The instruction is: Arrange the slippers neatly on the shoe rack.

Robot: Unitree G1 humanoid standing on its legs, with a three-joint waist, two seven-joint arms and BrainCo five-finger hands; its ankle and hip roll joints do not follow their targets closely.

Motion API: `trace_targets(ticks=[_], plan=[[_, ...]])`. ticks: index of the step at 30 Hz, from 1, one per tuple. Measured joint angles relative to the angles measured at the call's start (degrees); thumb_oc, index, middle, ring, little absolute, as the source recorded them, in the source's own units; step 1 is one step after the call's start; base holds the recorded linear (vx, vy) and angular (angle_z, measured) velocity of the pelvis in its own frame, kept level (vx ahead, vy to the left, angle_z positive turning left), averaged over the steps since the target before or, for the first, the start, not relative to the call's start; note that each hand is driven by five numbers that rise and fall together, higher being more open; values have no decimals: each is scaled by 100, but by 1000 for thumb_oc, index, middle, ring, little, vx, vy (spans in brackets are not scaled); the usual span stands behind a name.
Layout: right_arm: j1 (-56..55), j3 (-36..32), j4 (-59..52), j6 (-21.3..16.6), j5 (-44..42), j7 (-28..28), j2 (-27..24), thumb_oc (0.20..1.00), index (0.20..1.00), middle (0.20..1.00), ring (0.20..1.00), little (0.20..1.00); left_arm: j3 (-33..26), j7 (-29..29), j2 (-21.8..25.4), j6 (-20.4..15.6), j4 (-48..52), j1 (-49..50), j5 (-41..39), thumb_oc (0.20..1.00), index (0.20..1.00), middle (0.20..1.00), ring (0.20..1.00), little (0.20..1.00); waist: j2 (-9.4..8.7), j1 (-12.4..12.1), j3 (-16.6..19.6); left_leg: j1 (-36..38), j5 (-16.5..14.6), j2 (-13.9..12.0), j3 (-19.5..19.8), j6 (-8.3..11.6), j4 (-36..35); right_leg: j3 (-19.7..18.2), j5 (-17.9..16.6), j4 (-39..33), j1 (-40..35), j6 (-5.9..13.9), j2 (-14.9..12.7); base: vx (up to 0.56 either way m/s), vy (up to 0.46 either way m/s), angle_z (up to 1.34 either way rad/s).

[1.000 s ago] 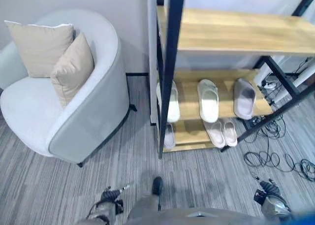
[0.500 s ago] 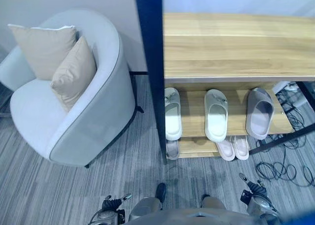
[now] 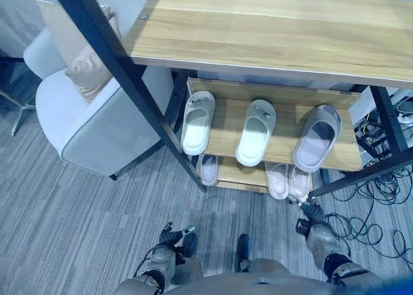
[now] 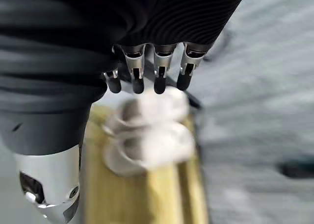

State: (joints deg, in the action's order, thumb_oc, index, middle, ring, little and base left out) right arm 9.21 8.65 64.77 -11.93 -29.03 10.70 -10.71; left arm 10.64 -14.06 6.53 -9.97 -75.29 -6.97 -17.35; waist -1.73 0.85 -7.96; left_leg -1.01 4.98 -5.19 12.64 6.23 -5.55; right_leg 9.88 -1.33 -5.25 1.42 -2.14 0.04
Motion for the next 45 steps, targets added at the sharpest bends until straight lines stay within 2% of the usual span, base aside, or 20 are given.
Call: trace_targets(ticks=[2, 6, 9, 15, 16, 17, 18, 19, 20, 21, 23, 25, 27, 31, 33, 34, 36, 37, 39, 45], plan=[[-62, 118, -31, 28, 0, -107, 82, 1000, 1000, 1000, 1000, 1000, 3, 2, 47, 43, 54, 93, 2, 1000, 1000, 1000, 1000, 1000, 25, -55, 118, 76, -343, 54, 13, -165, 15, -56, -96, -1, -1, 149, -48, 36, 109, -16], [-96, 465, -24, 82, 177, -275, 297, 1000, 1000, 1000, 1000, 1000, 67, 30, 168, 67, 55, 185, 111, 1000, 1000, 1000, 1000, 1000, -44, -208, 535, 87, -399, 499, -114, -465, 12, -132, -149, -6, 13, 465, -531, 9, 80, -8], [-94, 1006, 16, 181, 443, -596, 411, 1000, 1000, 1000, 1000, 1000, 293, 67, 226, 74, 103, 187, 321, 1000, 1000, 1000, 1000, 1000, -3, -353, 610, 71, -329, 647, -110, -545, 13, -132, -215, -27, 22, 535, -682, -4, 39, 5], [-92, 1427, 192, 608, 507, -1509, 603, 1000, 1000, 1000, 1000, 1000, 333, 261, 274, 83, 111, 187, 570, 1000, 1000, 1000, 1000, 1000, 23, -503, 632, 89, -281, 663, -104, -605, 15, -114, -248, -31, -8, 588, -696, -2, 8, 2], [-141, 1862, -507, 1020, 481, -1556, 500, 1000, 1000, 1000, 1000, 1000, 297, 278, 299, 103, 187, 187, 569, 1000, 1000, 1000, 1000, 1000, 2, -485, 631, 82, -277, 648, -113, -601, 16, -114, -250, -30, -2, 589, -686, -30, -32, -4], [-186, 2269, -1252, 1180, 486, -1607, 333, 1000, 1000, 1000, 1000, 1000, 269, 284, 351, 120, 210, 174, 567, 1000, 1000, 1000, 1000, 1000, -31, -453, 628, 81, -273, 639, -121, -591, 16, -114, -256, -27, 13, 582, -668, -33, 7, -2], [-271, 2423, -1844, 911, 443, -1819, 347, 1000, 1000, 1000, 1000, 1000, 274, 279, 421, 158, 284, 187, 578, 1000, 1000, 1000, 1000, 1000, -41, -455, 645, 81, -258, 611, -109, -560, 16, -117, -256, -32, 10, 576, -646, -54, 14, 0], [-235, 2177, -1247, 759, 369, -1838, 665, 1000, 1000, 1000, 1000, 1000, 286, 277, 405, 183, 393, 187, 606, 1000, 1000, 1000, 1000, 1000, -105, -489, 724, 111, -275, 603, -113, -536, 16, -117, -243, -29, -8, 562, -631, -53, 28, -3], [-167, 2678, -1184, 909, 399, -1912, 603, 1000, 1000, 1000, 1000, 1000, 289, 268, 353, 186, 428, 150, 621, 1000, 1000, 1000, 1000, 1000, -116, -586, 721, 82, -283, 616, -135, -528, 15, -124, -240, -10, 21, 561, -639, -38, 20, -4], [-205, 2686, -1449, 916, 388, -2048, 579, 1000, 1000, 1000, 1000, 1000, 277, 286, 321, 188, 429, 141, 684, 1000, 1000, 1000, 1000, 1000, -98, -512, 621, 78, -281, 624, -138, -516, 15, -129, -266, -29, 21, 573, -655, -36, 12, -4], [-372, 2711, -1946, 912, 406, -2190, 416, 1000, 1000, 1000, 1000, 1000, 266, 291, 348, 199, 427, 276, 686, 1000, 1000, 1000, 1000, 1000, -77, -486, 609, 90, -288, 629, -146, -504, 14, -128, -265, -31, 11, 572, -663, -53, -4, -1], [-392, 3224, -3453, 1030, 506, -2152, -312, 1000, 1000, 1000, 1000, 1000, 225, 282, 351, 204, 430, 322, 686, 1000, 1000, 1000, 1000, 1000, -71, -456, 546, 70, -276, 626, -160, -503, 13, -140, -285, -32, 43, 588, -660, -35, -8, -6], [-365, 3022, -4393, 901, 504, -2160, -580, 1000, 1000, 1000, 1000, 1000, 35, 283, 342, 232, 429, 441, 684, 1000, 1000, 1000, 1000, 1000, -104, -344, 546, 114, -264, 584, -255, -523, 14, -229, -293, -32, 37, 577, -614, -26, -6, -18], [-495, 2439, -4628, 897, 482, -2064, -940, 1000, 1000, 1000, 1000, 1000, 1, 292, 316, 232, 429, 460, 685, 1000, 1000, 1000, 1000, 1000, -79, -264, 516, 117, -268, 579, -282, -532, 13, -290, -294, -33, 47, 580, -612, -5, 2, -6], [-826, 1825, -5559, 822, 276, -2091, -1376, 1000, 1000, 1000, 1000, 1000, -173, 380, 282, 231, 428, 562, 684, 1000, 1000, 1000, 1000, 1000, -32, -185, 481, 130, -271, 579, -280, -536, 12, -290, -292, -33, 32, 583, -616, 0, 0, 0], [-933, 1459, -5956, 623, 204, -2093, -1503, 1000, 1000, 1000, 1000, 1000, -240, 431, 300, 231, 426, 594, 683, 1000, 1000, 1000, 1000, 1000, -18, -120, 475, 184, -284, 563, -290, -536, 12, -296, -292, -33, -8, 583, -600, 21, 4, -10], [-977, 926, -6171, 504, 87, -1984, -1473, 1000, 1000, 1000, 1000, 1000, -293, 547, 223, 235, 426, 640, 685, 1000, 1000, 1000, 1000, 1000, 22, -55, 487, 206, -307, 545, -334, -530, 10, -307, -290, -33, -13, 580, -577, 29, 10, -13], [-957, 548, -6154, 339, 88, -1744, -1320, 1000, 1000, 1000, 1000, 1000, -400, 555, 118, 238, 425, 642, 685, 1000, 1000, 1000, 1000, 1000, 54, -44, 500, 210, -309, 544, -372, -531, 11, -354, -290, -33, 1, 580, -572, 29, 14, -11], [-907, 399, -6137, 199, 339, -1381, -1309, 1000, 1000, 1000, 1000, 1000, -399, 635, 38, 242, 421, 645, 686, 1000, 1000, 1000, 1000, 1000, 86, -44, 520, 208, -314, 543, -396, -533, 10, -367, -290, -33, 10, 581, -570, 26, 14, -7], [-33, 99, -5177, 69, 2267, 95, -1330, 1000, 1000, 1000, 1000, 1000, -360, 661, -14, 295, 430, 625, 685, 1000, 1000, 1000, 1000, 1000, 106, -140, 535, 201, -315, 543, -388, -533, 11, -375, -282, -33, 15, 594, -569, 6, 0, 1]])
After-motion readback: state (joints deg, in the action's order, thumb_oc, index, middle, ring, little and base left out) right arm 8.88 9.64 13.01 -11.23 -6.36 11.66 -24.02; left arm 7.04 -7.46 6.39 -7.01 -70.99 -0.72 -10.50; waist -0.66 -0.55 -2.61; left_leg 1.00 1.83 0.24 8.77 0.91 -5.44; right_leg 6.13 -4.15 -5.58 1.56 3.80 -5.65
